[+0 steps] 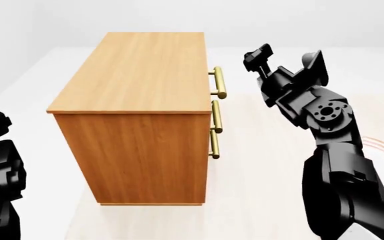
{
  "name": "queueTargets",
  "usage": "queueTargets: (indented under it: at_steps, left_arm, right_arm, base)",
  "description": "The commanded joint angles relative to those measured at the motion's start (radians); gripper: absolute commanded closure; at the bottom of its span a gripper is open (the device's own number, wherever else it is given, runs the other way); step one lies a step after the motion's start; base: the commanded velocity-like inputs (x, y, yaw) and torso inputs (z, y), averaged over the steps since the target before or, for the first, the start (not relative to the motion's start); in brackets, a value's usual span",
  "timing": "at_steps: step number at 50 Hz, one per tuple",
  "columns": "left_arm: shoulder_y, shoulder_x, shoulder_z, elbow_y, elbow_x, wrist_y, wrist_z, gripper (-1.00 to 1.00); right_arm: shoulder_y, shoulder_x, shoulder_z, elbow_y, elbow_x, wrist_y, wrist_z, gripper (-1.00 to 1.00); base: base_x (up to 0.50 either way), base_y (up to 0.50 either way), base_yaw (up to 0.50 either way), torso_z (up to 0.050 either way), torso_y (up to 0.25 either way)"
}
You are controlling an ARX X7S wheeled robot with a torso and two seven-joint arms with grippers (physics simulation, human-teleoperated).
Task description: Open the top drawer of the cabinet and put the bowl in it.
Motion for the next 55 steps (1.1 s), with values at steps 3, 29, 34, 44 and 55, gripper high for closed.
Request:
queueTargets:
  at_steps: [3,29,34,44,55]
  left_arm:
    - [0.002,-0.001,0.000,0.000,0.000,0.000,-0.001,-1.00]
    - [0.003,-0.002,-0.002,0.000,0.000,-0.001,-0.005,-1.00]
    - [0.007,-0.003,-0.004,0.000,-0.001,-0.002,-0.006,-1.00]
    - [0.008,-0.008,-0.007,0.000,-0.001,-0.005,-0.008,-1.00]
    - [0.010,-0.007,-0.007,0.000,0.000,-0.009,-0.008,-1.00]
  right_arm:
    - [-0.049,-0.030,0.051,-0.076,0.074,0.070,0.023,-1.00]
    - [-0.043,-0.049,0.022,0.017,0.065,0.054,-0.035,-1.00]
    - [-0.040,-0.056,0.016,0.026,0.065,0.058,-0.045,-1.00]
    - [-0.026,-0.069,-0.002,0.073,0.056,0.043,-0.076,-1.00]
    - [-0.008,-0.077,-0.018,0.120,0.045,0.031,-0.110,-1.00]
  base:
    - [0.00,0.00,0.00,0.000,0.000]
    - [0.00,0.00,0.00,0.000,0.000]
    - [0.00,0.00,0.00,0.000,0.000]
    - [0.00,0.00,0.00,0.000,0.000]
    - [0.00,0.00,0.00,0.000,0.000]
